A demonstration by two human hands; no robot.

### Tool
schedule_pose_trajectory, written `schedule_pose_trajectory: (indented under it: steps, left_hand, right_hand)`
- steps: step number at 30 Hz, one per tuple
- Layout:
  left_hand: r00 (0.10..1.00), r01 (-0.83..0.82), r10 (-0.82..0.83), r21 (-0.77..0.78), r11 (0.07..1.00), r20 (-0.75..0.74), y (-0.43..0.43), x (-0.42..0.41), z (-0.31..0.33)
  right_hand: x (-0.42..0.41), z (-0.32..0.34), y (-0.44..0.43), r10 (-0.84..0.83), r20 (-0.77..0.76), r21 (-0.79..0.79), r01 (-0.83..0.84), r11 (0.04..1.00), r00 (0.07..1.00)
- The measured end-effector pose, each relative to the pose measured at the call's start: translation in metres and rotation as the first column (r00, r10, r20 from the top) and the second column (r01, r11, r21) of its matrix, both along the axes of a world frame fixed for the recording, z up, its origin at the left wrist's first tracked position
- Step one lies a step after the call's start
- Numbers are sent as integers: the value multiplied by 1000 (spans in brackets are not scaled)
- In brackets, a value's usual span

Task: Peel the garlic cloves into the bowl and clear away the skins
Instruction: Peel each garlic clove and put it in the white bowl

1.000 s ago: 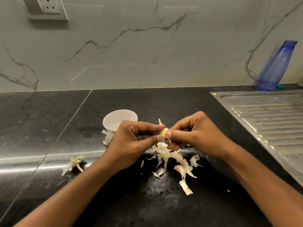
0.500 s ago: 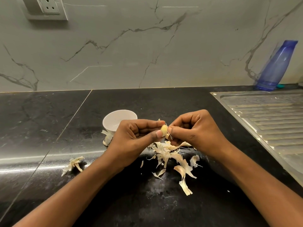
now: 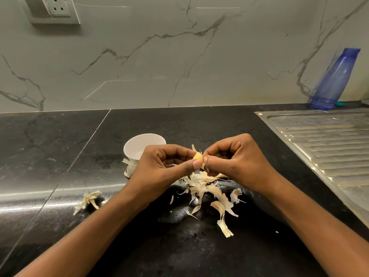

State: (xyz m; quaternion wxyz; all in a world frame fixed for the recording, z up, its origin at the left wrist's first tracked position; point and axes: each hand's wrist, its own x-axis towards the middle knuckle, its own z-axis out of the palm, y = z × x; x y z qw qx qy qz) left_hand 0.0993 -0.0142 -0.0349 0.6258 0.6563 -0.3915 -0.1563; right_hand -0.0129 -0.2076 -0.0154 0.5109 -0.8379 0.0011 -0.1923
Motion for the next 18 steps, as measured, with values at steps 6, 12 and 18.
schedule_pose_trajectory:
  steps: [6, 12, 18]
  left_hand:
    - [990, 72, -74, -18, 997, -123, -1, -1, 0]
    - [992, 13, -22, -70, 997, -126, -2, -2, 1]
    - [999, -27, 25, -39, 999, -37, -2, -2, 0]
  right_hand:
    - [1, 2, -2, 0, 28, 70, -2, 998, 1000]
    - [-2, 10, -14, -117, 91, 190, 98, 977, 989]
    - [1, 8, -11, 44, -51, 222, -32, 975, 998]
